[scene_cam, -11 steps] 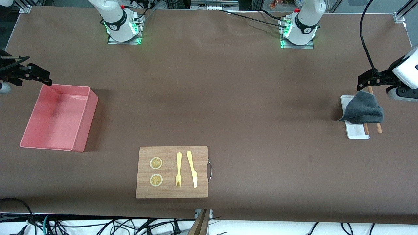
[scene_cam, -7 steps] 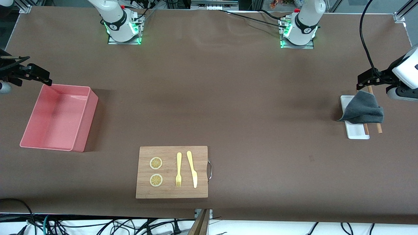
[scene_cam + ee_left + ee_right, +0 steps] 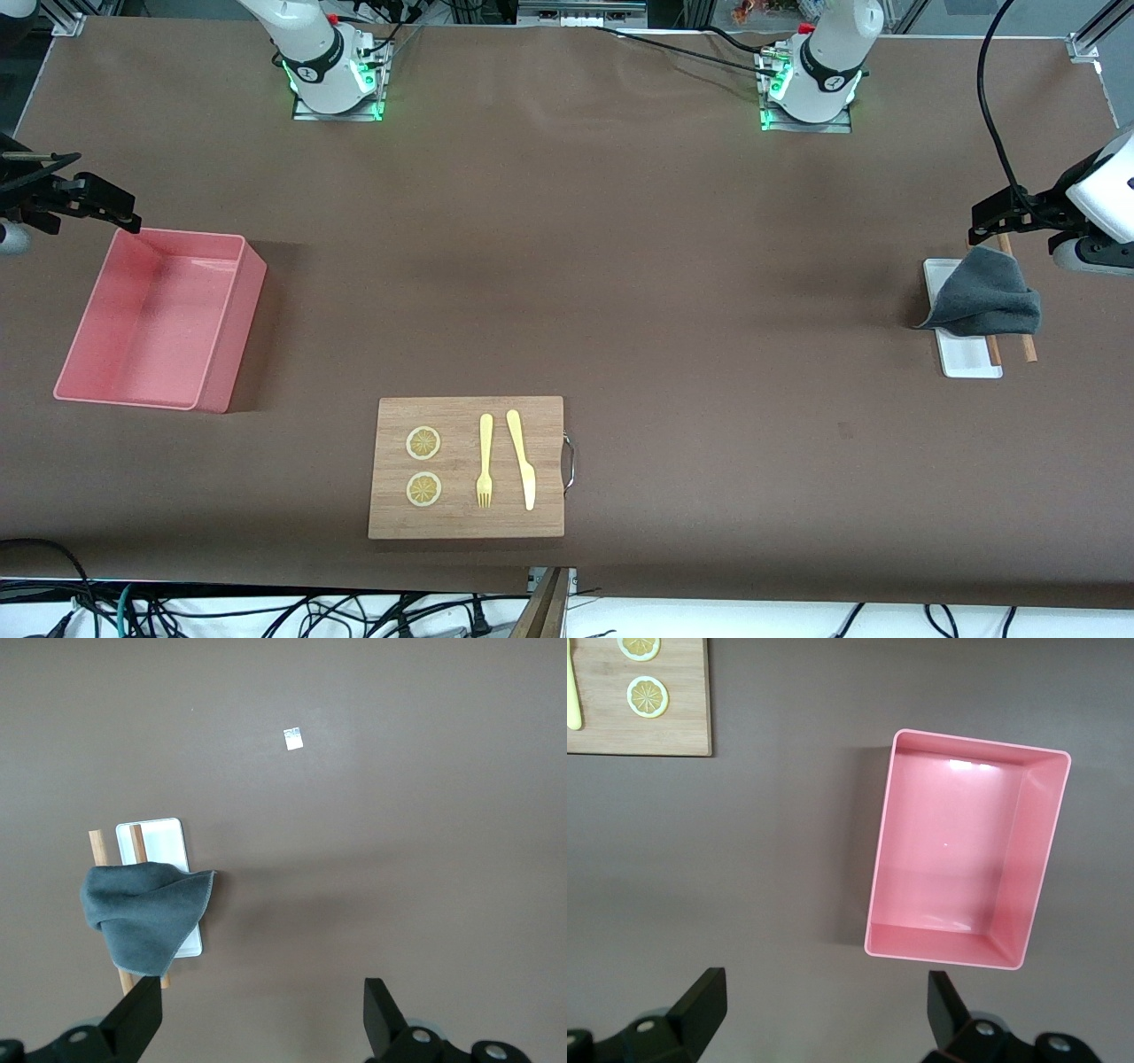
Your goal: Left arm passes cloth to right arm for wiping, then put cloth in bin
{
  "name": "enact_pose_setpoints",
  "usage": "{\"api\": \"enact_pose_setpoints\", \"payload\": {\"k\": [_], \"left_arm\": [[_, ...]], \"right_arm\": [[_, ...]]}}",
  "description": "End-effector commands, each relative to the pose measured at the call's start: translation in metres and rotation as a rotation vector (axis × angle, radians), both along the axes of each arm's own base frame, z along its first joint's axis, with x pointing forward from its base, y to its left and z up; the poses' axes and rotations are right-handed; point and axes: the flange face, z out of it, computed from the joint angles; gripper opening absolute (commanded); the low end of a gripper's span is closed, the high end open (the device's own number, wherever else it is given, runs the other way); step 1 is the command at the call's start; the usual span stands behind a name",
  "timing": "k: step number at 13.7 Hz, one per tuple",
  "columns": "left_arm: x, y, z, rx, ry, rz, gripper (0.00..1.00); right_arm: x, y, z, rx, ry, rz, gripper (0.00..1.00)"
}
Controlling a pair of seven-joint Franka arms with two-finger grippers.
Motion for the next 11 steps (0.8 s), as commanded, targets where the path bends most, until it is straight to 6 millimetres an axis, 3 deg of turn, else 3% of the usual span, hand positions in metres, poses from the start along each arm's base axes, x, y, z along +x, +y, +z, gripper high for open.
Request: {"api": "enact_pose_setpoints", "payload": {"k": [1, 11], "left_arm": [[0.004, 0.0014, 0.0041, -0.031, 0.006, 0.01, 1.0], [0.0033, 0.0016, 0.0037, -0.03, 0.012, 0.01, 1.0]], "right_arm": [[0.0024, 0.0, 0.0049, 0.002, -0.008, -0.004, 1.0], [0.0051, 0.0003, 0.0064, 0.006, -0.015, -0.006, 1.0]]}}
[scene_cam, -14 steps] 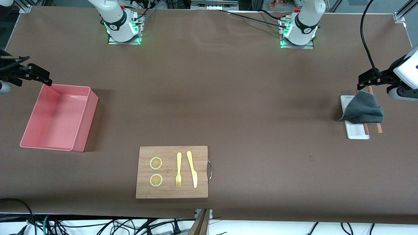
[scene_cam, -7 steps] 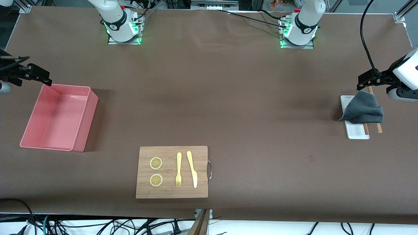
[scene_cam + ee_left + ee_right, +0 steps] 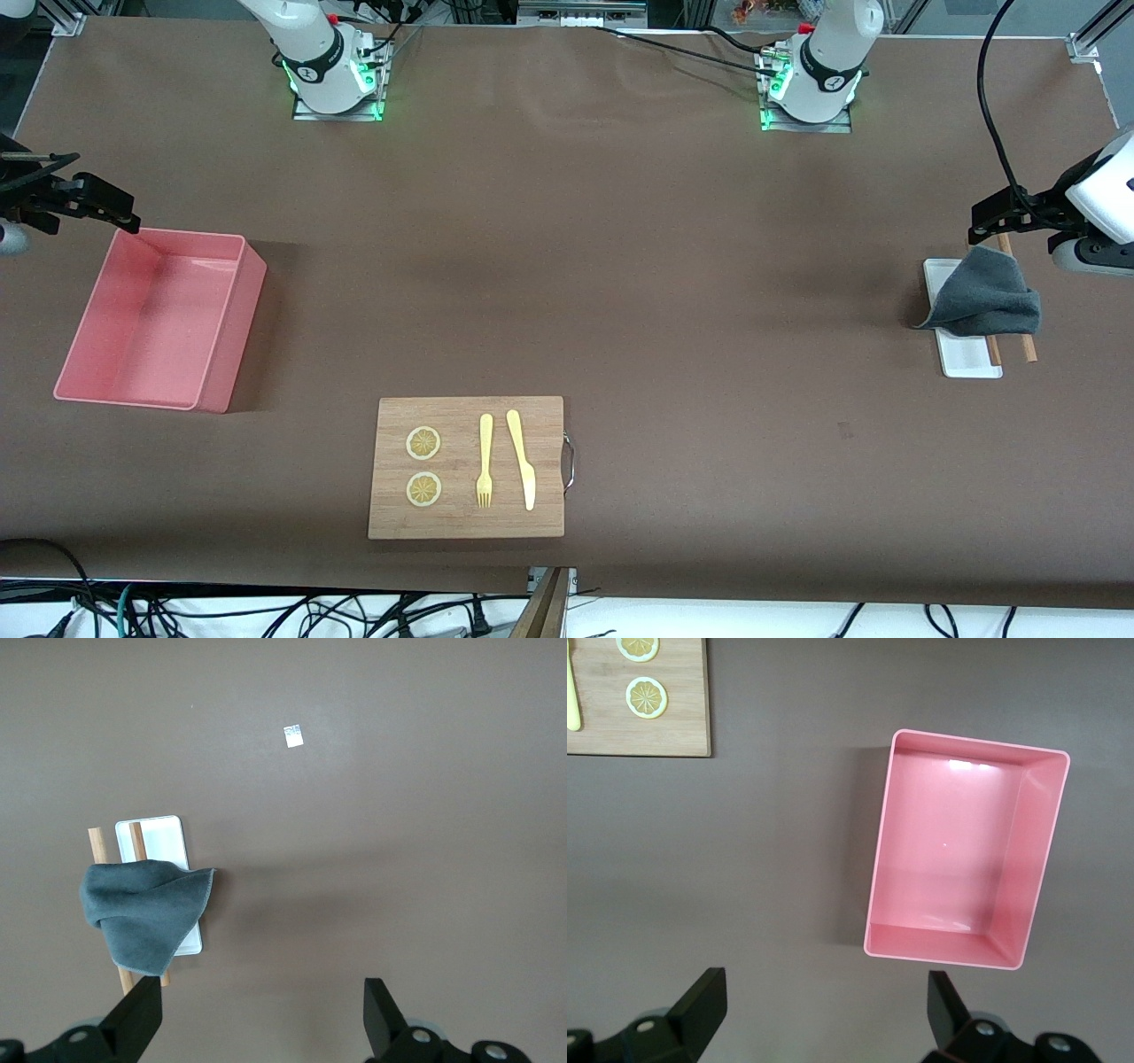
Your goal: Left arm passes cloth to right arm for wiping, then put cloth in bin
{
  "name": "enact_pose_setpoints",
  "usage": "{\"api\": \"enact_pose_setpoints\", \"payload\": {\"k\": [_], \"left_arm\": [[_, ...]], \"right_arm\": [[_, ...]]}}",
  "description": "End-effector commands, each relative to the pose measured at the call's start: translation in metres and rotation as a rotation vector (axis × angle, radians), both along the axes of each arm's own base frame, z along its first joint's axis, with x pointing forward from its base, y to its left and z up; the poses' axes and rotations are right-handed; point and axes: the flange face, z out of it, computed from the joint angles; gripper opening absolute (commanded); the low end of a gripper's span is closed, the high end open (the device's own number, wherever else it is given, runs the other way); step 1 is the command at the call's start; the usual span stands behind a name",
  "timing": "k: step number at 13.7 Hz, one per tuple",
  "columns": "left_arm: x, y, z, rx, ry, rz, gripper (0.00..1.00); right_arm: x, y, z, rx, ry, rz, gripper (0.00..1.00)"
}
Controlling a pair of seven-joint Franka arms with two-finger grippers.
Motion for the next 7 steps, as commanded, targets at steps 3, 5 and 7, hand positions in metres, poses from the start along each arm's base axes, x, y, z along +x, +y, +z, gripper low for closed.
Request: {"api": "enact_pose_setpoints", "payload": {"k": [3, 5, 7], "left_arm": [[0.004, 0.0006, 0.0085, -0.025, -0.001, 0.006, 1.0], [0.0028, 0.0003, 0.0086, -0.021, 0.011, 0.004, 1.0], [0.0031, 0.0041, 0.0066, -0.018, 0.017, 0.009, 1.0]], "right_arm": [[0.006, 0.0014, 0.0057, 0.007, -0.011, -0.004, 1.0], [0.0064, 0.0012, 0.0056, 0.005, -0.011, -0.004, 1.0], [0.0057, 0.001, 0.0062, 0.004, -0.01, -0.002, 1.0]]}}
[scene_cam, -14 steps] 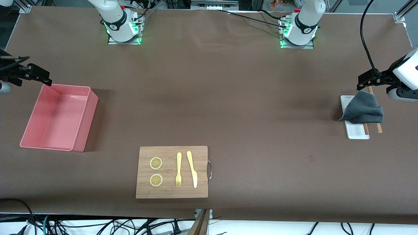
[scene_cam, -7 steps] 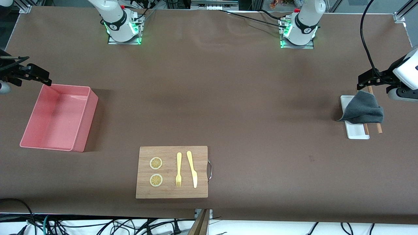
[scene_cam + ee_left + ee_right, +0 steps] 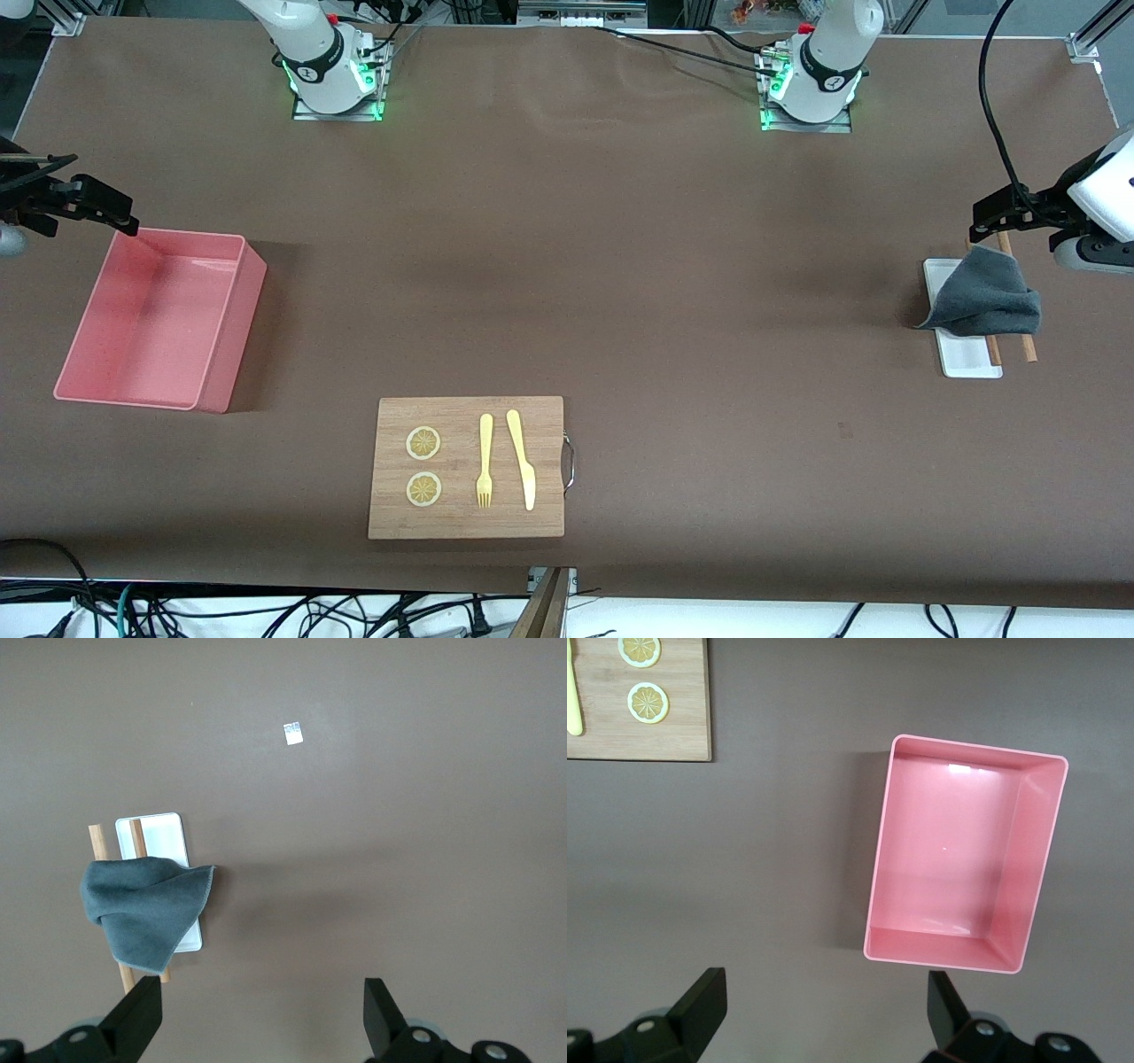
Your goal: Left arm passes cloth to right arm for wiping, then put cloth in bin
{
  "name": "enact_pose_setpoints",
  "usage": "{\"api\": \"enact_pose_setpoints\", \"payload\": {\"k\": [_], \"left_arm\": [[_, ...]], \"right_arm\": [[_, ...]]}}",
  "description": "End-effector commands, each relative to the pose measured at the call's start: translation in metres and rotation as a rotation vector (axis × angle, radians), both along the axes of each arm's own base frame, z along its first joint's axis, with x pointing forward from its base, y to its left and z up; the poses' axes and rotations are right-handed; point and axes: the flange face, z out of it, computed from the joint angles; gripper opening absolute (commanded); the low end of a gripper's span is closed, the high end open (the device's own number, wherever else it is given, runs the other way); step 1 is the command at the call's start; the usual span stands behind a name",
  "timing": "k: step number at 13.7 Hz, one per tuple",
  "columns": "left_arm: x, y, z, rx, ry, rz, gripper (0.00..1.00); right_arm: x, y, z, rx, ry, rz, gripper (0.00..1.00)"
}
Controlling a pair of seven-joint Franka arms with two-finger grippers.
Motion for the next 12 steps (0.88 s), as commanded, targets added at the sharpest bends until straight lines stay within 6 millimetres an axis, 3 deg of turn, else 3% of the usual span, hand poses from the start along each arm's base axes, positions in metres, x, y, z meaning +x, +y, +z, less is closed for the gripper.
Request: {"api": "enact_pose_setpoints", "payload": {"k": [1, 3, 6, 10, 12], "left_arm": [[0.007, 0.013, -0.002, -0.015, 0.019, 0.023, 1.0], [0.011, 0.046, -0.014, -0.018, 0.039, 0.062, 1.0], [0.015, 0.109, -0.042, -0.061, 0.075, -0.085, 1.0], [0.009, 0.227, -0.096, -0.151, 0.101, -0.272, 1.0], [0.001, 0.285, -0.112, -0.145, 0.026, -0.351, 1.0]], "right_arm": [[0.004, 0.0, 0.004, 0.004, -0.004, -0.004, 1.0], [0.004, 0.001, 0.005, 0.007, -0.007, -0.007, 1.0], [0.004, 0.002, 0.005, 0.007, -0.007, -0.001, 1.0], [0.004, 0.005, 0.005, 0.01, -0.007, -0.001, 1.0], [0.004, 0.006, 0.005, 0.011, -0.007, -0.009, 1.0]]}}
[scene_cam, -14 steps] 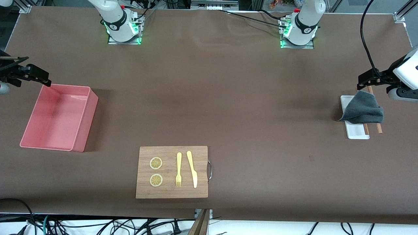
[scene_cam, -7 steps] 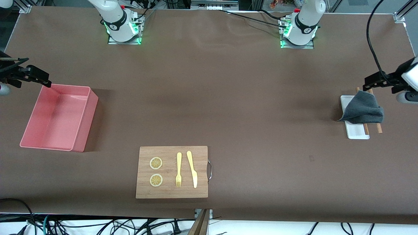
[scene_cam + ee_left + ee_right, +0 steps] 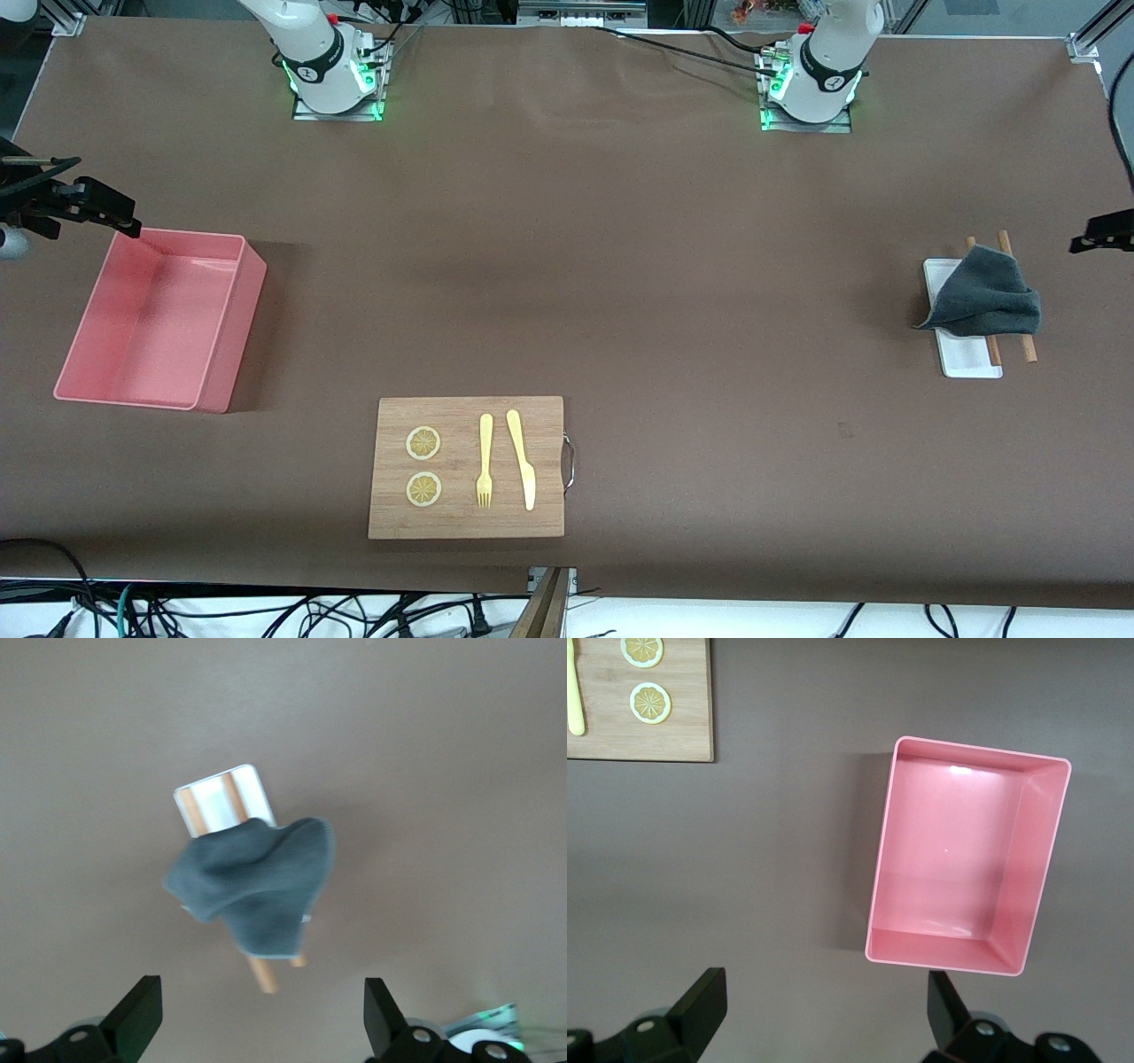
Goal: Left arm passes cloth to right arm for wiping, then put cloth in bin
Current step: 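Lower the left gripper onto the grey cloth while the right gripper descends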
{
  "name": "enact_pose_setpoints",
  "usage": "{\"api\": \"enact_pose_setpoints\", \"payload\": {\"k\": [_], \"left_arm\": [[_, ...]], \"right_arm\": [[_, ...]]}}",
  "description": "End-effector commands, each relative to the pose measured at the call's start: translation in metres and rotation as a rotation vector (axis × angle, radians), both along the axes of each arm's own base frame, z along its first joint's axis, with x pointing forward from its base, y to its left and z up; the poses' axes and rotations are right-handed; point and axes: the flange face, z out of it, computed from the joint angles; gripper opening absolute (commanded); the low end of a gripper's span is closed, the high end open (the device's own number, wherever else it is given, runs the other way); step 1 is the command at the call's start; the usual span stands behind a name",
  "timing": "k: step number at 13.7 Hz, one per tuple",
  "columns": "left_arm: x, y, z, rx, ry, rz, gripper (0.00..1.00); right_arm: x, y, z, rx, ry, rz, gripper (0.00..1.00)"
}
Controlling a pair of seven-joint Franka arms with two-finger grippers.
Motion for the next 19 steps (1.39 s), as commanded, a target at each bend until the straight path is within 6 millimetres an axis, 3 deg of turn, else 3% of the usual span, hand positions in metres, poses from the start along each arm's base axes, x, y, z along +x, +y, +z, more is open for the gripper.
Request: {"api": "enact_pose_setpoints", "payload": {"k": [1, 4, 6, 8, 12, 15, 19], "left_arm": [[-0.004, 0.067, -0.025, -0.045, -0.082, -0.128, 1.0], [-0.024, 0.132, -0.098, -0.229, -0.171, -0.276, 1.0], [-0.037, 0.155, -0.144, -0.365, -0.257, -0.345, 1.0], [-0.048, 0.17, -0.178, -0.455, -0.334, -0.37, 1.0], [-0.058, 0.171, -0.232, -0.559, -0.404, -0.568, 1.0], [-0.061, 0.168, -0.256, -0.598, -0.434, -0.664, 1.0], [-0.062, 0.162, -0.289, -0.652, -0.455, -0.669, 1.0]], "right_arm": [[0.003, 0.004, 0.006, 0.011, -0.009, -0.011, 1.0], [0.007, 0.012, 0.003, 0.0, -0.035, 0.012, 1.0], [0.007, 0.015, 0.001, 0.002, -0.038, 0.012, 1.0], [0.009, 0.016, -0.03, 0.008, -0.017, 0.018, 1.0], [0.009, 0.016, -0.036, 0.001, -0.01, 0.025, 1.0], [0.011, 0.016, -0.044, 0.001, -0.007, 0.026, 1.0], [0.011, 0.024, -0.049, 0.015, 0.0, 0.016, 1.0]]}}
